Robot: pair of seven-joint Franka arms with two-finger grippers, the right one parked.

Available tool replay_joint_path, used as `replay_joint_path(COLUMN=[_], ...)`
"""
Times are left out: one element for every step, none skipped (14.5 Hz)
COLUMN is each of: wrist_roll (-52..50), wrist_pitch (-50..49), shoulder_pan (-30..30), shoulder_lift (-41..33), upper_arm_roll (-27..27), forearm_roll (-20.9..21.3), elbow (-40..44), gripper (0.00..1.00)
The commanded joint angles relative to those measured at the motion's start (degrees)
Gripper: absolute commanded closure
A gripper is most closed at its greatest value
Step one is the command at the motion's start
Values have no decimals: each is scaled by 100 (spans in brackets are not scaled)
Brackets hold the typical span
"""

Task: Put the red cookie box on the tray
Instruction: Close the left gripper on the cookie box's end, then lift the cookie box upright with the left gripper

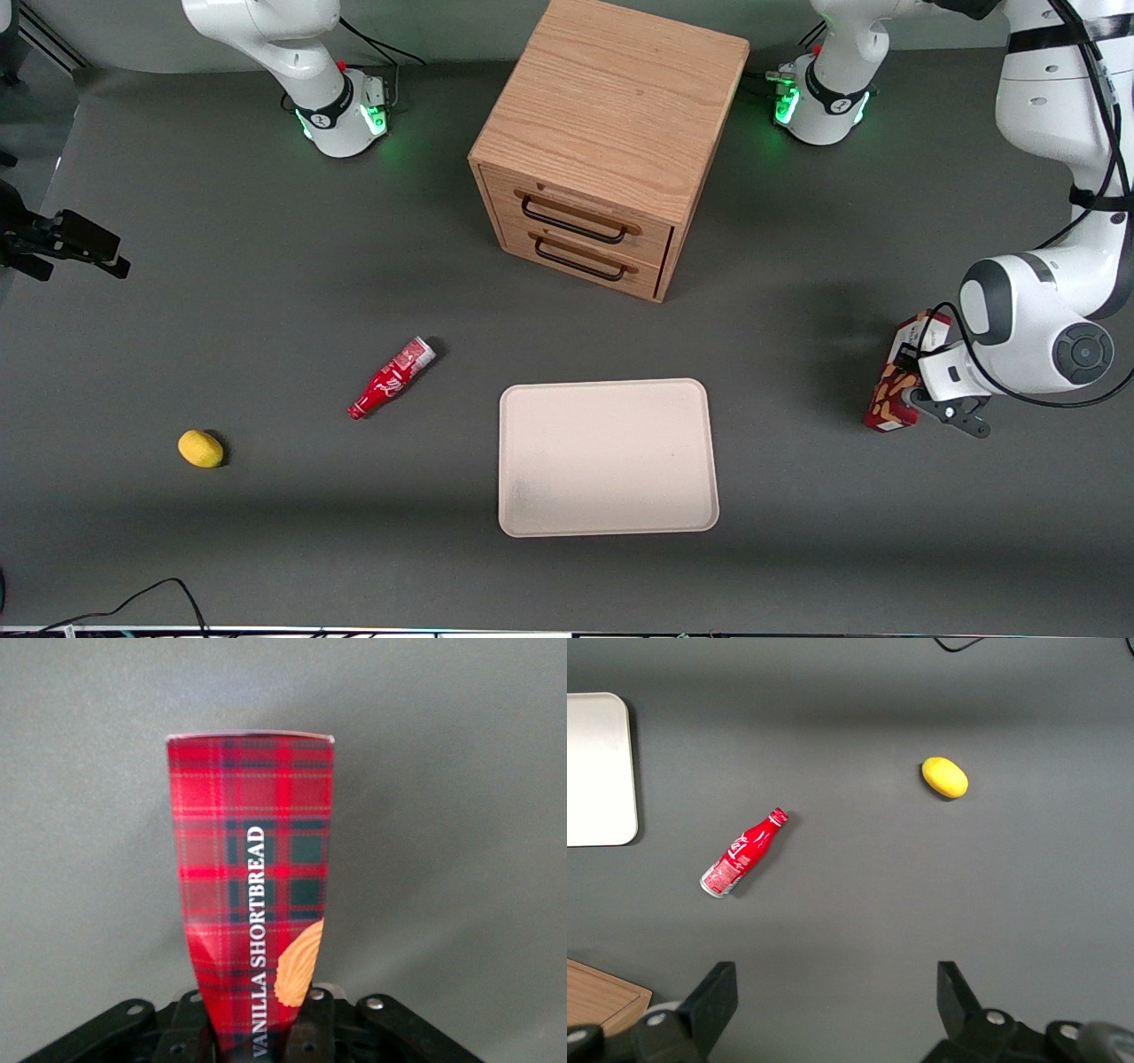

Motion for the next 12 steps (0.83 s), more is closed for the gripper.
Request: replay_joint_path(wrist_roll=[382, 373, 365, 347, 312, 251, 85, -117, -275, -486, -758, -1091], wrist_pitch=[-546, -976, -1363, -1715, -2032, -2339, -2586, -2824, -3122, -3455, -3781, -4167], shoulder_pan=[21, 21, 39, 39, 39, 39, 39, 39, 30, 21, 13, 4], shoulder_lift=[-42, -51, -59, -77, -95, -103, -156, -191, -287, -392, -498, -603], upper_arm_roll=[62, 71, 88, 201, 229, 229, 229, 229, 229, 220, 203, 176], forearm_roll=[-142, -195, -221, -230, -230, -239, -256, -257, -248, -230, -187, -169], elbow=[462, 760, 1085, 1384, 1683, 1956, 2185, 2439, 2677, 2888, 3125, 3406], gripper=[100, 100, 100, 100, 100, 100, 100, 100, 100, 100, 100, 100])
